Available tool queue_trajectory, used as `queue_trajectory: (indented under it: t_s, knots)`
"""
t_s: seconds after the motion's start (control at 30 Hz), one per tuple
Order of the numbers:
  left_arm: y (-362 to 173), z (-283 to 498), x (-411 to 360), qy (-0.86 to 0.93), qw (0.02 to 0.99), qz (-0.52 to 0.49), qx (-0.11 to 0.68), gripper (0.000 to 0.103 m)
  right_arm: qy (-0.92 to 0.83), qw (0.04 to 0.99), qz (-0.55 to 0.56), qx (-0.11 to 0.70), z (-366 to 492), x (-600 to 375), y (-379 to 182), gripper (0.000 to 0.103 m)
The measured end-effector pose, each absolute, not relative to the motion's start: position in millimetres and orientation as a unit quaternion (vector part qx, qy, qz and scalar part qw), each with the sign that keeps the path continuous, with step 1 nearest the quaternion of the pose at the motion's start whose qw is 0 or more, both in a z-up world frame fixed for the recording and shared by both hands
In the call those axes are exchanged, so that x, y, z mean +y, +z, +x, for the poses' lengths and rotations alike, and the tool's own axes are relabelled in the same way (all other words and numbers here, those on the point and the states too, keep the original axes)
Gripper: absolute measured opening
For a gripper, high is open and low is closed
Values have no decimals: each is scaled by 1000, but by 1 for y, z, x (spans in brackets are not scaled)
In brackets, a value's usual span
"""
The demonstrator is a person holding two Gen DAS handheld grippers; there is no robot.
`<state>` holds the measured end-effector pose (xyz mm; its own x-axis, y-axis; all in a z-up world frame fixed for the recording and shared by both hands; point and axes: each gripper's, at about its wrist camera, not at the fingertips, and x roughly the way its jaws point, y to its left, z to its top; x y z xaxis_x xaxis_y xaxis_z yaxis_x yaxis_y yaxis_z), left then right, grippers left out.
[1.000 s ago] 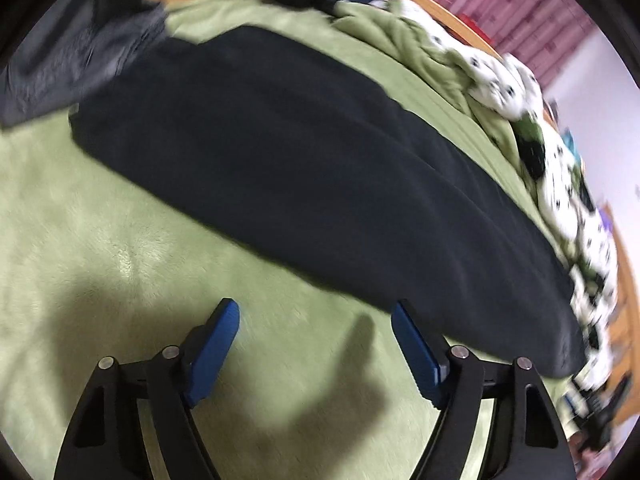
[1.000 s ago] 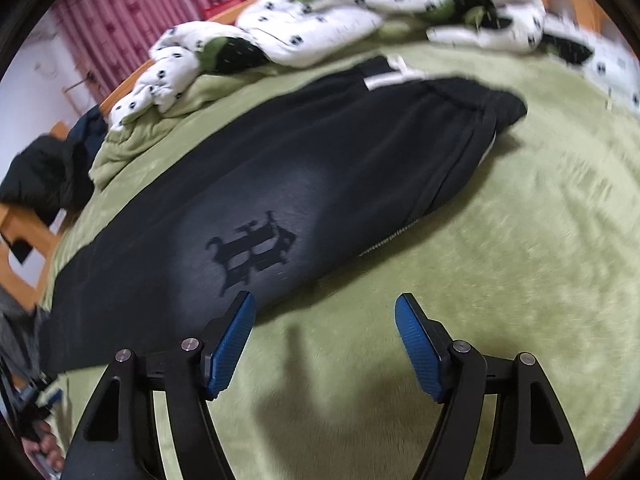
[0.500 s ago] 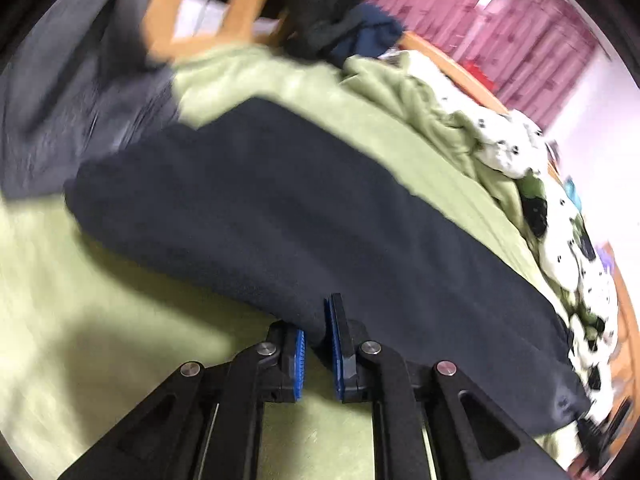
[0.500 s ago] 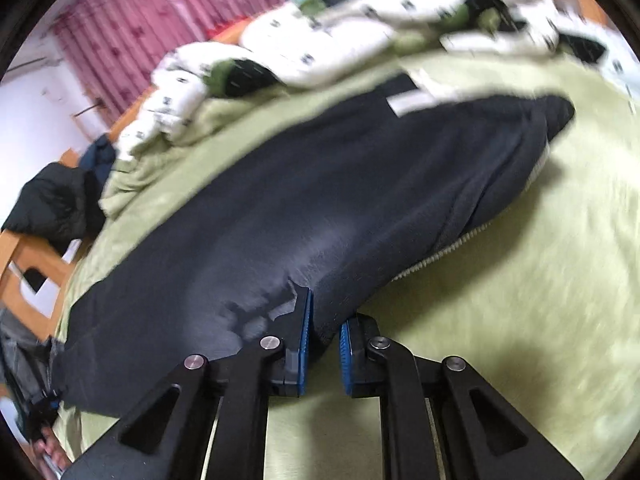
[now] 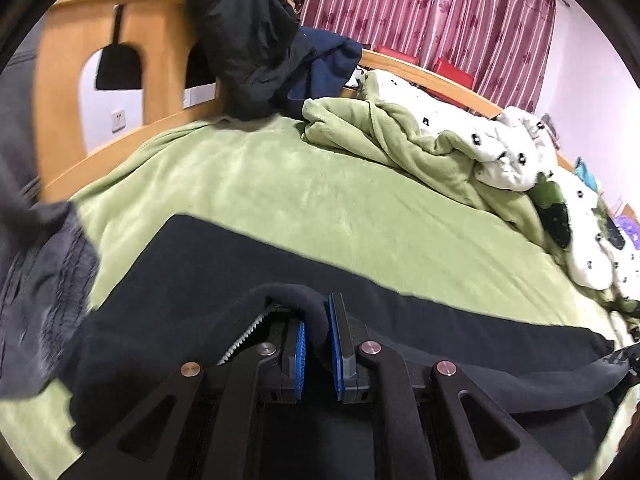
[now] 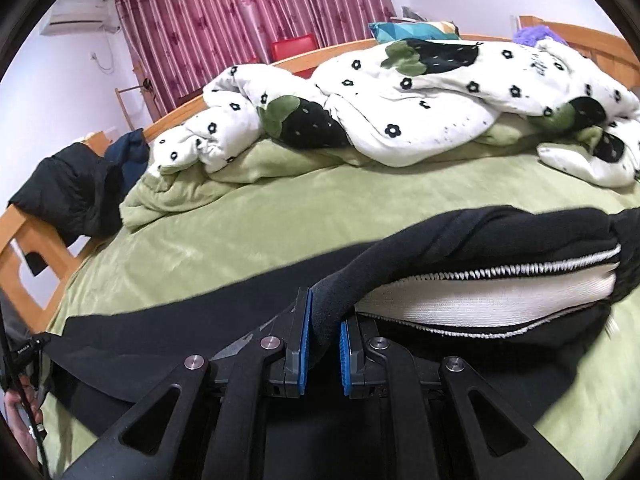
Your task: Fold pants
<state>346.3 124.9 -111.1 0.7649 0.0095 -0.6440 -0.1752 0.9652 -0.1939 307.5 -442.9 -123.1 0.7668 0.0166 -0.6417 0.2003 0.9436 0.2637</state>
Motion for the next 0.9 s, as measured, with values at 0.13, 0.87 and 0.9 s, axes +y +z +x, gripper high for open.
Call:
queue_trajectory:
  t_s: [0.13, 0.87, 0.9]
  knots:
    - [-134, 383, 115, 70, 925, -111, 357, 11, -68, 911, 166, 372, 351, -449, -166, 12]
    - [-166, 225, 160, 5, 866, -237, 441, 71, -126, 882, 195, 410, 180, -476, -175, 61]
    - [-179, 219, 166, -4, 855, -264, 446, 71, -122, 876, 214, 414, 177, -481, -183, 62]
